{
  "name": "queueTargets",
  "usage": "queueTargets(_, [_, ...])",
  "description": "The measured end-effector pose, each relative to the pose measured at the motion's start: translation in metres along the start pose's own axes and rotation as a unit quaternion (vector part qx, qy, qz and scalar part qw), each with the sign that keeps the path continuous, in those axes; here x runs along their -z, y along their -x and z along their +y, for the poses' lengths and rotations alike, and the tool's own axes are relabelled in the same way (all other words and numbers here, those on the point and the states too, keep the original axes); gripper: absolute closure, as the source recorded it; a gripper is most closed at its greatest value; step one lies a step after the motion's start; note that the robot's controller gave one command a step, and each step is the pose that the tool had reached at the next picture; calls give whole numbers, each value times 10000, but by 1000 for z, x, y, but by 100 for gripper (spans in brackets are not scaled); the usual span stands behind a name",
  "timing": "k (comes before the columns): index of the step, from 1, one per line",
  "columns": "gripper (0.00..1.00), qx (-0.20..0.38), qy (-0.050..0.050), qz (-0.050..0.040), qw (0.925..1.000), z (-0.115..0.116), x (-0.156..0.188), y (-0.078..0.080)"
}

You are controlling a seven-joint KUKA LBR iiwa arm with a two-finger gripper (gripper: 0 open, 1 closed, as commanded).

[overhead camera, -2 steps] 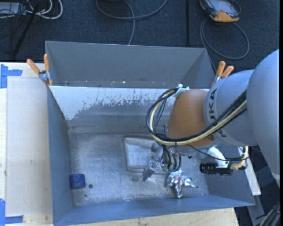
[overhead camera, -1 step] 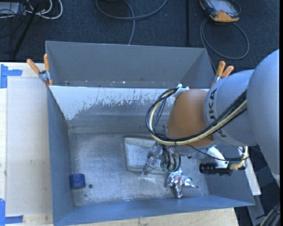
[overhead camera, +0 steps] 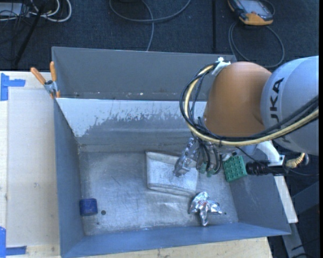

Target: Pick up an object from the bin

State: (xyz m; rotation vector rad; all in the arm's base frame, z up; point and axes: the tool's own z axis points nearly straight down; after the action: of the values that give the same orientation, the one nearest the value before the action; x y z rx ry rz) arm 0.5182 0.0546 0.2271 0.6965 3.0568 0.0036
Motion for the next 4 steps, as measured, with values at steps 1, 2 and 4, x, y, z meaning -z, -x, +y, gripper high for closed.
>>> queueTargets(1, [0,8,-24,32,10000,0,-4,-1])
queueTargets(2, [0,378,-15,14,9993,3,-112,23])
queueTargets(4, [100,376,46,-109,9992,4,-129,37])
